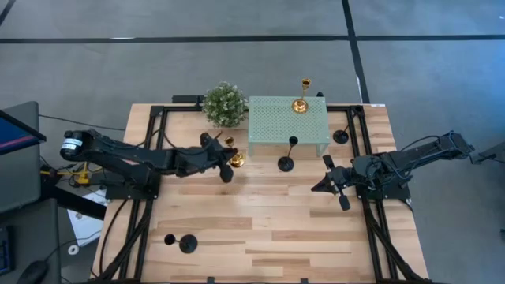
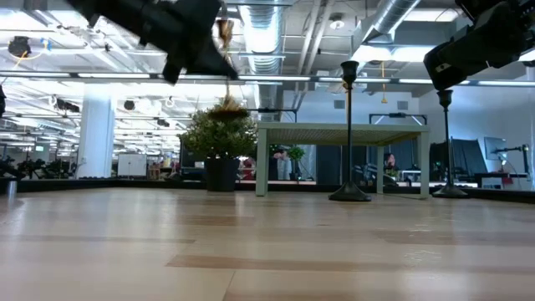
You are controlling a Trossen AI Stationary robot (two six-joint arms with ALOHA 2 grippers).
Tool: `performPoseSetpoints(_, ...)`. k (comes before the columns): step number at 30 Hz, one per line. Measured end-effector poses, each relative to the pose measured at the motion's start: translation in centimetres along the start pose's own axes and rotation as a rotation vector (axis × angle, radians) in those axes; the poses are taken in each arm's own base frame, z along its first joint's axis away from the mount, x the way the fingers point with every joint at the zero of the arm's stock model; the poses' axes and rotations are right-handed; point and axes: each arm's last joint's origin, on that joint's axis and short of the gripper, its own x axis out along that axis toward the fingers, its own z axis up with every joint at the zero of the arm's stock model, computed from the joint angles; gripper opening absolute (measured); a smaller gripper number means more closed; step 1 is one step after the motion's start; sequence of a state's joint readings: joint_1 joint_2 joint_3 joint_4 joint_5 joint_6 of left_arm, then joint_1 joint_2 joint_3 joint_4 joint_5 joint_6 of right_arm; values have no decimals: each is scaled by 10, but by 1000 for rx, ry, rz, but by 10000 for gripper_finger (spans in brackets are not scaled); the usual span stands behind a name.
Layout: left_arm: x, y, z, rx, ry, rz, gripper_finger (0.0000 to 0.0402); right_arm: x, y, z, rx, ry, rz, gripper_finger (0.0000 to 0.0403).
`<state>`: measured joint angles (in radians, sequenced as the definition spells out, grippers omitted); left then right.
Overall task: Pick & Place candle stick holders
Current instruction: Put the golden candle holder on the shelf
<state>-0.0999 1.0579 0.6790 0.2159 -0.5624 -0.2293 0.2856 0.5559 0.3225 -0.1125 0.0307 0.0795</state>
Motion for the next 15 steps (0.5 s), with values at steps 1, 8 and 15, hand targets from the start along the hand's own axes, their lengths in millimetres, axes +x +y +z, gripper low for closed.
performPoseSetpoints(1, 0, -1, 9, 19, -21, 0, 17, 0, 0, 0, 0, 0, 0, 0)
performPoseSetpoints(8, 4, 6, 59, 69, -143, 33, 18, 0, 0, 0, 0, 0, 0, 0)
performPoseSetpoints(15, 34, 19, 77, 82, -142, 12, 18, 0, 0, 0, 0, -1, -9, 0)
